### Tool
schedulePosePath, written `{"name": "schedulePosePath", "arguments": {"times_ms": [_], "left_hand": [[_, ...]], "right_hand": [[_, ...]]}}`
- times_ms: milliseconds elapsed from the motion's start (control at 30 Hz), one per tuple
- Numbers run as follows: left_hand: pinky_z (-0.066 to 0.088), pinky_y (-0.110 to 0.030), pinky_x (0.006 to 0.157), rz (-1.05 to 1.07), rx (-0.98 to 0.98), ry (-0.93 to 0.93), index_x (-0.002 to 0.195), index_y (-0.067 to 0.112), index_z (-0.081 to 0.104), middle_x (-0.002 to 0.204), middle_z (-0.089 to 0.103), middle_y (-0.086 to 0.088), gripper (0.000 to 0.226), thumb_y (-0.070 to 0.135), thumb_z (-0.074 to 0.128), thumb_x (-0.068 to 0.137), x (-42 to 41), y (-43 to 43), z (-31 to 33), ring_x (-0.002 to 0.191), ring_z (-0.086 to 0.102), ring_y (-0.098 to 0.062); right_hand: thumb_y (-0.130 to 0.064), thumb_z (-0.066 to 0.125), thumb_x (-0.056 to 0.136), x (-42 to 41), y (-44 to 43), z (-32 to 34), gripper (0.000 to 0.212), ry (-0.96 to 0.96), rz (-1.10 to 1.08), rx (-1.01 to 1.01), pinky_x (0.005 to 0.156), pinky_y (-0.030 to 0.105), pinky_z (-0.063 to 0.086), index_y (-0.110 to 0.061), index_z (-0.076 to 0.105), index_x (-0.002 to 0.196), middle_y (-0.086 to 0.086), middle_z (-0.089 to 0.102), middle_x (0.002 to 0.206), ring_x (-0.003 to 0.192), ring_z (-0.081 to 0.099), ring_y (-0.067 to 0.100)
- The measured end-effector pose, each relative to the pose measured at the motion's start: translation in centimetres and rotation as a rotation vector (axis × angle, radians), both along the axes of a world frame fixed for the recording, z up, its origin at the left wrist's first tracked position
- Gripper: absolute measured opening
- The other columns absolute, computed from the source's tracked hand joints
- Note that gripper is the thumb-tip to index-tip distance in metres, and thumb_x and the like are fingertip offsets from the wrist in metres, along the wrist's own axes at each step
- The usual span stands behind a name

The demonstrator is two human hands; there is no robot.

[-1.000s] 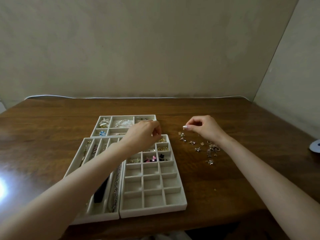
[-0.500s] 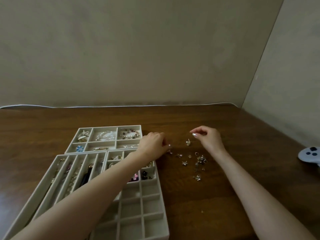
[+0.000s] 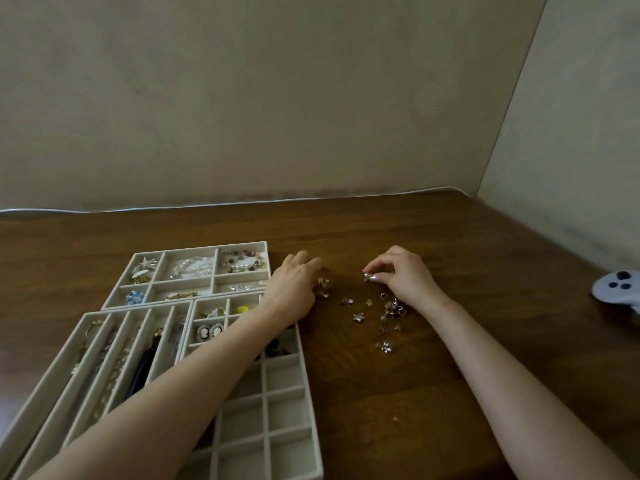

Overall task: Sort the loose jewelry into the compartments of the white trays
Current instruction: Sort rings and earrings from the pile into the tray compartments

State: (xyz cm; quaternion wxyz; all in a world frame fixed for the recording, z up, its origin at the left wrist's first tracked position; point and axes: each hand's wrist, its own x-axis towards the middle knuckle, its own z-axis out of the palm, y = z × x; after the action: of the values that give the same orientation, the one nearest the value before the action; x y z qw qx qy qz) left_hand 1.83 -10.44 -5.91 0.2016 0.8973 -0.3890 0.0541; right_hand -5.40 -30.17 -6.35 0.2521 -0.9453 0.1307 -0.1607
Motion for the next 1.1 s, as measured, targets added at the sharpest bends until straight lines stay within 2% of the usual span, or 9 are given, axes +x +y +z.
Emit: {"name": "schedulePosePath", "arguments": {"times_ms": [100, 233, 300, 467, 633, 767, 833, 967, 1100], "left_hand": [[0.045, -0.034, 0.092, -0.005, 0.034, 0.034, 0.121, 0.027, 0.056, 0.124, 0.047, 0.0, 0.037, 0.007, 0.05, 0.091, 0.12, -0.06, 0.05, 0.117, 0.043, -0.019], [0.051, -0.034, 0.084, 0.023, -0.017, 0.03, 0.102, 0.02, 0.061, 0.113, 0.051, -0.001, 0.013, 0.017, 0.057, 0.09, 0.0, -0.02, -0.04, 0.105, 0.051, -0.017], [0.052, -0.033, 0.081, 0.041, -0.033, 0.029, 0.098, 0.019, 0.061, 0.11, 0.051, -0.001, 0.009, 0.02, 0.058, 0.089, -0.02, 0.07, -0.14, 0.1, 0.054, -0.016], [0.049, -0.027, 0.075, 0.046, -0.032, 0.028, 0.099, 0.018, 0.06, 0.109, 0.051, 0.001, 0.011, 0.023, 0.059, 0.088, 0.08, 0.1, -0.23, 0.097, 0.053, -0.014], [0.05, -0.028, 0.075, 0.028, -0.082, 0.027, 0.093, 0.02, 0.056, 0.104, 0.055, 0.002, 0.006, 0.022, 0.059, 0.088, 0.01, 0.07, -0.13, 0.094, 0.053, -0.013], [0.051, -0.028, 0.072, 0.022, -0.159, 0.035, 0.094, 0.018, 0.056, 0.095, 0.062, 0.002, 0.008, 0.022, 0.059, 0.088, -0.08, -0.02, -0.02, 0.089, 0.056, -0.012], [0.049, -0.024, 0.068, 0.02, -0.216, 0.066, 0.093, 0.017, 0.055, 0.092, 0.063, 0.002, 0.009, 0.021, 0.06, 0.087, -0.11, -0.01, 0.05, 0.084, 0.058, -0.012], [0.04, -0.011, 0.058, 0.028, -0.338, 0.151, 0.088, 0.017, 0.055, 0.085, 0.06, 0.008, 0.009, 0.016, 0.063, 0.086, -0.3, 0.16, 0.33, 0.074, 0.056, -0.005], [0.043, -0.012, 0.062, 0.01, -0.405, 0.211, 0.09, 0.017, 0.054, 0.085, 0.058, 0.008, 0.011, 0.014, 0.064, 0.085, -0.4, 0.28, 0.51, 0.076, 0.054, -0.005]], "right_hand": [[-0.021, 0.068, 0.085, -0.15, 0.13, 0.01, 0.006, -0.013, -0.023, 0.006, 0.078, 0.024, 0.039, -0.024, 0.07, 0.089, -0.007, 0.053, 0.097, 0.092, 0.049, 0.009], [-0.022, 0.066, 0.087, -0.31, 0.24, 0.17, 0.003, 0.006, -0.031, -0.001, 0.083, 0.025, 0.043, -0.021, 0.068, 0.088, -0.005, 0.054, 0.101, 0.096, 0.05, 0.009], [-0.023, 0.066, 0.087, -0.36, 0.33, 0.19, 0.003, 0.014, -0.021, -0.006, 0.083, 0.025, 0.044, -0.021, 0.068, 0.088, -0.005, 0.055, 0.103, 0.096, 0.051, 0.009], [-0.023, 0.066, 0.087, -0.49, 0.34, 0.19, 0.003, -0.001, 0.003, -0.011, 0.074, 0.023, 0.042, -0.02, 0.068, 0.087, -0.005, 0.055, 0.1, 0.085, 0.05, 0.007], [-0.023, 0.065, 0.088, -0.63, 0.05, 0.39, 0.002, -0.007, -0.001, 0.029, 0.082, 0.028, 0.048, -0.021, 0.067, 0.088, -0.004, 0.056, 0.1, 0.09, 0.053, 0.01], [-0.021, 0.065, 0.087, -0.69, 0.25, 0.34, 0.016, -0.027, 0.032, 0.025, 0.077, 0.025, 0.046, -0.024, 0.066, 0.103, -0.007, 0.053, 0.102, 0.078, 0.047, 0.002], [-0.022, 0.067, 0.086, -0.67, 0.41, 0.27, 0.022, 0.001, 0.034, -0.002, 0.075, 0.023, 0.042, -0.024, 0.066, 0.109, -0.006, 0.052, 0.103, 0.079, 0.045, 0.002], [-0.019, 0.069, 0.085, -0.57, 0.36, 0.45, 0.014, 0.028, -0.011, 0.021, 0.085, 0.029, 0.048, -0.022, 0.069, 0.098, -0.004, 0.053, 0.105, 0.092, 0.048, 0.009], [-0.021, 0.07, 0.084, -0.65, 0.43, 0.56, 0.008, 0.034, -0.011, 0.011, 0.087, 0.029, 0.049, -0.021, 0.067, 0.092, -0.004, 0.054, 0.103, 0.092, 0.049, 0.009]]}}
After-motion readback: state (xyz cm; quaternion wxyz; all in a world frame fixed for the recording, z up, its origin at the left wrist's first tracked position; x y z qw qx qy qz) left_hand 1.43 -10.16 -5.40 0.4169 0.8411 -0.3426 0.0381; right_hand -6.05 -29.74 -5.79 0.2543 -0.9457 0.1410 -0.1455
